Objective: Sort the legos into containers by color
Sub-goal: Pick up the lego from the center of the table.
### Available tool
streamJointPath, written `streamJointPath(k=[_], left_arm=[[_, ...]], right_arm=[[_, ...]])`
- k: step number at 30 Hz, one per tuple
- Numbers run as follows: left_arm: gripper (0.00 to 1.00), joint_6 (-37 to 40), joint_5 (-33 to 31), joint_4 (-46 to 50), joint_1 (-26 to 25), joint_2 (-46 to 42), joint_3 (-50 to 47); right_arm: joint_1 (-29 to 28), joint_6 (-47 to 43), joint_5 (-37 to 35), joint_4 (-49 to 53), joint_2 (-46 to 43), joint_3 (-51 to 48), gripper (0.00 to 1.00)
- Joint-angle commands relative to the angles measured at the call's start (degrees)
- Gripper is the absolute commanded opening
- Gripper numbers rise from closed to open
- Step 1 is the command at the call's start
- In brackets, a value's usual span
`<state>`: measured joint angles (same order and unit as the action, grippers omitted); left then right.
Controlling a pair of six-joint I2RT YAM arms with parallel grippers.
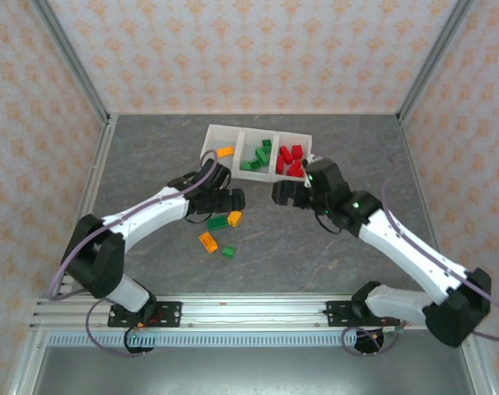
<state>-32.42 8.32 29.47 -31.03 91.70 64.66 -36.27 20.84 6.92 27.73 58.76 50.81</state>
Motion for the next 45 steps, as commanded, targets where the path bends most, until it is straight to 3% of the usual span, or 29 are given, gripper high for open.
streamJointPath(k=[1, 7, 11, 31, 40, 45], left_arm=[[0.89, 3.8, -3.9, 5.8, 0.0, 4.2, 4.7], [0.88, 3.3, -6.5, 8.3, 0.1, 11.0, 8.5], [0.86, 2.5, -7.3, 8.5, 0.1, 12.9, 9.1], [0.72, 2.2, -9.3, 10.4, 0.1, 23.2, 17.2], [0.57, 1.8, -10.0, 9.2, 0.1, 24.8, 16.0], [0.43, 2.0, -12.2, 9.8, 0.1, 24.5, 15.8]], right_arm=[[0.0, 2.1, -7.1, -1.6, -6.6, -4.5, 1.0], [0.2, 4.7, -18.8, 2.5, -17.9, -11.1, 1.0], [0.4, 6.2, -22.9, 3.4, -23.0, -13.3, 1.0], [0.5, 5.7, -24.6, 2.3, -22.7, -14.3, 1.0], [0.5, 5.8, -25.1, 2.7, -21.9, -14.1, 1.0], [0.5, 5.8, -25.2, 2.5, -21.9, -14.2, 1.0]])
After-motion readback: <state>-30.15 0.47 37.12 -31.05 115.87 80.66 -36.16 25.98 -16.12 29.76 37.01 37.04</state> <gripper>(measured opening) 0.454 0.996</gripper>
